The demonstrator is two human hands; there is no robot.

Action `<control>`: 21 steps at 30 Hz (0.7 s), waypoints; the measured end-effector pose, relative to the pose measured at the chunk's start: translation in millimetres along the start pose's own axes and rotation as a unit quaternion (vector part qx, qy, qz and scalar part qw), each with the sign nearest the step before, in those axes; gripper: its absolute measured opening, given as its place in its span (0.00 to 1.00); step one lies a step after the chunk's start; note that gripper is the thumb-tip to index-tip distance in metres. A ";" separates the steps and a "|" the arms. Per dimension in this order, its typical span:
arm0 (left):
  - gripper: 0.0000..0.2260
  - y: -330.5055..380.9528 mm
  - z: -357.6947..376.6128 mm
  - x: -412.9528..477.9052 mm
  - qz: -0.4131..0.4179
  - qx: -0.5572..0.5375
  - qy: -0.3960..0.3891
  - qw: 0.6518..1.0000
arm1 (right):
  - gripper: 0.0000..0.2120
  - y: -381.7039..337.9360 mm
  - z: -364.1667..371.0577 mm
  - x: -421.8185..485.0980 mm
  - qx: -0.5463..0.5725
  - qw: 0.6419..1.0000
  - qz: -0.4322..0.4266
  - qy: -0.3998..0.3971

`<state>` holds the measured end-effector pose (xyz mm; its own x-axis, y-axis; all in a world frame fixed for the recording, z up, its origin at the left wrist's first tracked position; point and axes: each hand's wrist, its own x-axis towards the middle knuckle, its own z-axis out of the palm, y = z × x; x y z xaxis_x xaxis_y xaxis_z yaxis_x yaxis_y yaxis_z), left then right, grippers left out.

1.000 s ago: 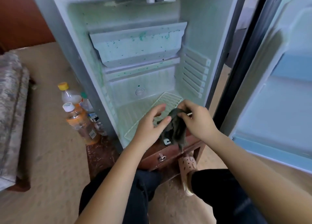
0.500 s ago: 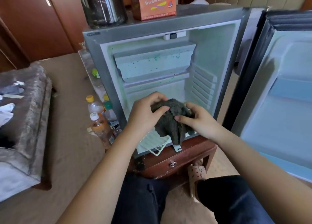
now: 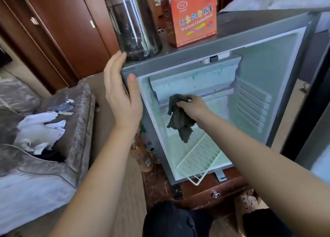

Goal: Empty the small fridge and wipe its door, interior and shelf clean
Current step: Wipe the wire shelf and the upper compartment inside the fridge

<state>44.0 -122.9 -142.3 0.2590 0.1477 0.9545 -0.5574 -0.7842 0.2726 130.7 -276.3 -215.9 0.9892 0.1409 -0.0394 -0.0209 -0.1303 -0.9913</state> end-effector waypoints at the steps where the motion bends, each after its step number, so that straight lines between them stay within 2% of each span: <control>1: 0.17 -2.4 2.5 2.2 0.025 0.009 0.005 1.000 | 0.17 -3.4 7.9 8.4 -0.012 1.000 -0.011 -0.002; 5: 0.19 -9.7 6.4 1.8 0.060 0.018 0.036 0.997 | 0.17 -4.8 42.0 28.9 -0.094 0.991 -0.077 -0.048; 9: 0.19 -12.4 9.0 1.5 0.056 0.004 0.037 0.998 | 0.17 14.4 67.8 45.0 -0.208 0.956 -0.205 -0.041; 13: 0.16 -12.9 11.1 0.9 0.051 0.001 0.046 0.998 | 0.15 10.4 70.4 62.5 -0.280 0.935 -0.216 -0.011; 17: 0.16 -10.2 10.4 2.3 0.041 0.007 0.045 0.998 | 0.14 9.1 60.5 46.8 -0.258 0.943 -0.207 -0.039; 21: 0.16 -8.0 11.5 1.1 0.038 0.017 0.051 0.998 | 0.12 23.8 43.2 -6.5 -0.233 0.941 -0.239 -0.049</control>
<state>57.8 -123.4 -144.8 0.1343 0.1469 0.9800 -0.5449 -0.8151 0.1968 117.5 -237.9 -244.7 0.8505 0.3807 0.3629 0.5122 -0.4424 -0.7362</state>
